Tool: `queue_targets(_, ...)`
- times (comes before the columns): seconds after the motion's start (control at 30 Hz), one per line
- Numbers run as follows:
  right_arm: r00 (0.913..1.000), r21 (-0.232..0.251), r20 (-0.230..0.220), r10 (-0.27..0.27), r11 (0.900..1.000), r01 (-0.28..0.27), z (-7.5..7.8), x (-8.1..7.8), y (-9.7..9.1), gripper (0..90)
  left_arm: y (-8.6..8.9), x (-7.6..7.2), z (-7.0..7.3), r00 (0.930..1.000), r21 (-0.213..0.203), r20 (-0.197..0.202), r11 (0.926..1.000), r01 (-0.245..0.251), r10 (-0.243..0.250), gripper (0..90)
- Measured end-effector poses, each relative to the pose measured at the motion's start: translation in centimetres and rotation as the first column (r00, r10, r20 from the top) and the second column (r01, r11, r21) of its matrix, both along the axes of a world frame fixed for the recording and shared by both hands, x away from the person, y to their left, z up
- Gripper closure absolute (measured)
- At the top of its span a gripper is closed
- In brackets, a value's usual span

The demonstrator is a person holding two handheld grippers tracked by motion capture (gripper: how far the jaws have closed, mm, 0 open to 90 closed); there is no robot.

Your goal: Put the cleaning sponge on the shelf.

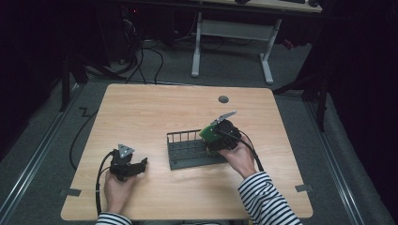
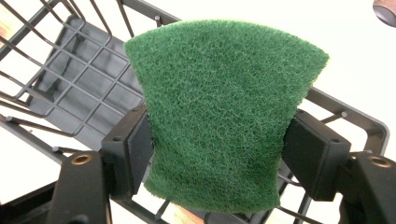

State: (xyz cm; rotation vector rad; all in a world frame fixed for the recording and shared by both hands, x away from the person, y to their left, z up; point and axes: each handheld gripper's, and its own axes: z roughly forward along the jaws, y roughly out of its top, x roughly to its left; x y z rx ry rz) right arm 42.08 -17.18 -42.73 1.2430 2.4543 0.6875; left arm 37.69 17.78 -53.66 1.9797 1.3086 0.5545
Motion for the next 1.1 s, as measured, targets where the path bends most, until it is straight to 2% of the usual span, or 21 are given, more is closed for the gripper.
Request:
queue_targets(0.1, 1.0, 0.012, -0.005, 0.001, 0.9999, -0.001, 0.2, 0.0, -0.2, 26.3, 0.0, 0.0, 0.0, 1.0, -0.002, 0.0, 1.0, 0.0, 0.0, 26.7)
queue_targets(0.27, 0.9999, 0.032, 0.011, -0.002, 0.9995, 0.002, 0.7, -0.2, -0.6, 23.7, 0.1, 0.0, 0.0, 1.0, -0.008, -0.002, 1.0, 0.0, 0.0, 26.8)
queue_targets(0.63, 0.9981, 0.103, 0.058, -0.02, 0.9946, 0.014, 2.0, -1.1, -2.3, 24.2, 0.0, 0.0, 0.0, 1.0, -0.003, 0.0, 1.0, -0.001, 0.001, 26.9)
queue_targets(1.1, 0.992, 0.141, 0.11, -0.062, 0.9889, 0.046, 3.5, -2.5, -5.2, 25.9, 0.0, 0.0, 0.0, 1.0, -0.001, 0.001, 1.0, -0.001, 0.001, 27.0)
